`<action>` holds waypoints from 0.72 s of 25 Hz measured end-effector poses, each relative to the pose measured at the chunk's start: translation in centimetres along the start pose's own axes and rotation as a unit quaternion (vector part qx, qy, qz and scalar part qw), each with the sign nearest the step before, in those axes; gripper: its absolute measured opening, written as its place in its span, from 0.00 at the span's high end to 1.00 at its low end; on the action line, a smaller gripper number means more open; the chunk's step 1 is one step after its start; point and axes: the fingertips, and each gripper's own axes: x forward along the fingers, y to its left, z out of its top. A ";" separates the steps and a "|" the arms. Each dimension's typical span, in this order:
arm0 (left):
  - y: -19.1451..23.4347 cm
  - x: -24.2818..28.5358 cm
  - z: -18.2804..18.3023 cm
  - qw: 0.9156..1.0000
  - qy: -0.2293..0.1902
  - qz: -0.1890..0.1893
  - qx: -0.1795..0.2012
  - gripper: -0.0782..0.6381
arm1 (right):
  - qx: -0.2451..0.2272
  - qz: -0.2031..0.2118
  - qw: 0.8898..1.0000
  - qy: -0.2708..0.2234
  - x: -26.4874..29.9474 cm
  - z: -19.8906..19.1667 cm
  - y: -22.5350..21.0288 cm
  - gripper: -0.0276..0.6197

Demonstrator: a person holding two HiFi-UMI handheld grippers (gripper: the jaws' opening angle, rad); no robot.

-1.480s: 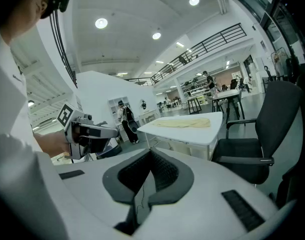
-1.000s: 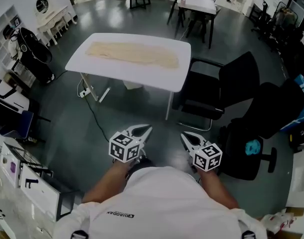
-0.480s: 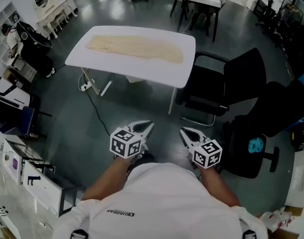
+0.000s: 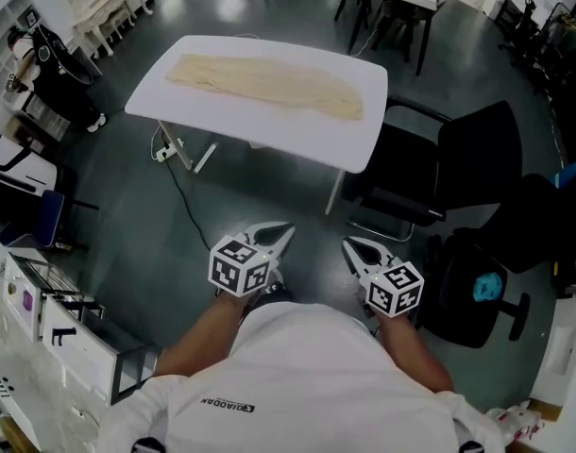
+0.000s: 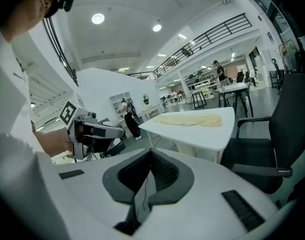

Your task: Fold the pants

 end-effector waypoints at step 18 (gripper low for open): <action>13.0 0.3 7.5 1.000 -0.025 -0.007 0.014 0.85 | -0.013 -0.014 1.000 0.001 12.5 7.2 -1.9 0.93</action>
